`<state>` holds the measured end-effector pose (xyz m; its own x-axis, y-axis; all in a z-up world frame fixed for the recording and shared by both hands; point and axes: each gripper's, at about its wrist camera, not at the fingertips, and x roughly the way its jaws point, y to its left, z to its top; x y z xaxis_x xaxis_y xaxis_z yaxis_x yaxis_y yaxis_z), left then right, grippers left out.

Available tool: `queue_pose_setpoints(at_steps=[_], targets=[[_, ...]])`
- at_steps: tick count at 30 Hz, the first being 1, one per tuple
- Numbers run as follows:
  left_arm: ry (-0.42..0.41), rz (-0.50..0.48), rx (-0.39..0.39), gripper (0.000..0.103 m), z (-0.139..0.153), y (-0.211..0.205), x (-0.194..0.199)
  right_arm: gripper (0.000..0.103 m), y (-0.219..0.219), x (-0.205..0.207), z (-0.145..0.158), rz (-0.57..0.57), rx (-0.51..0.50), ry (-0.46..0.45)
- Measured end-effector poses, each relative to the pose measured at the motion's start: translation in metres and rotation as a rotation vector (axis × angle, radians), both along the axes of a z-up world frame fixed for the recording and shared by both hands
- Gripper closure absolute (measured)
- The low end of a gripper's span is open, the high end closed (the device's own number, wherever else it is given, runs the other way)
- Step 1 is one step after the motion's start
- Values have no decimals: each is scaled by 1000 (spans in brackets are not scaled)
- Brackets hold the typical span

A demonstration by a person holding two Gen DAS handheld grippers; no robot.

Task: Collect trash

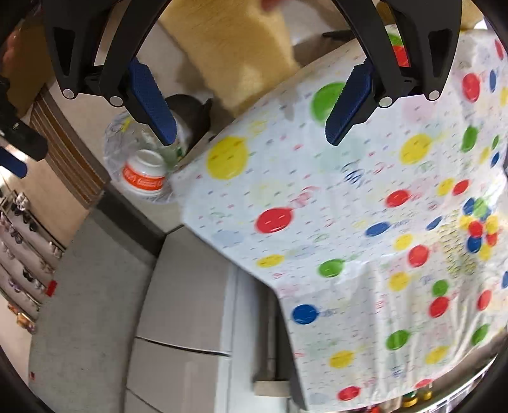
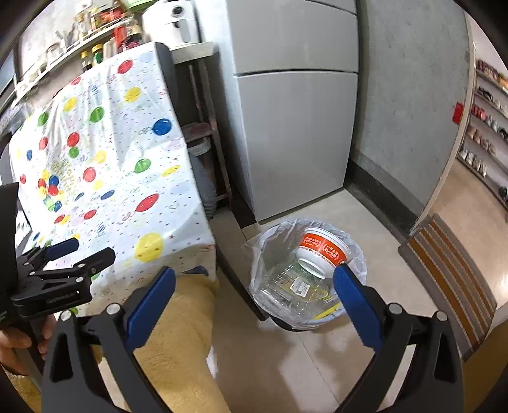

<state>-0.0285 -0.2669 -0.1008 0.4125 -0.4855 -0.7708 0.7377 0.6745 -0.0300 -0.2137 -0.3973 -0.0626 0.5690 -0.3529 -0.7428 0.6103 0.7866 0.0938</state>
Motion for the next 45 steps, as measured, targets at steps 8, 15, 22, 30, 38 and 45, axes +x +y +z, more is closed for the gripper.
queue_pose_setpoints(at_steps=[8, 15, 22, 30, 38, 45], targets=[[5, 63, 40, 8, 2, 31, -3, 6, 20, 7, 0, -3, -43, 81], [-25, 35, 61, 7, 9, 22, -18, 6, 23, -2, 8, -14, -94, 99], [-38, 21, 76, 7, 14, 18, -25, 6, 15, -12, 10, -43, -103, 96], [-37, 30, 59, 7, 22, 23, -25, 6, 15, -12, 10, -41, -106, 99], [-33, 43, 55, 7, 22, 27, -22, 6, 18, -10, 8, -32, -104, 103], [-29, 42, 57, 7, 22, 27, -22, 6, 20, -9, 7, -31, -103, 106]])
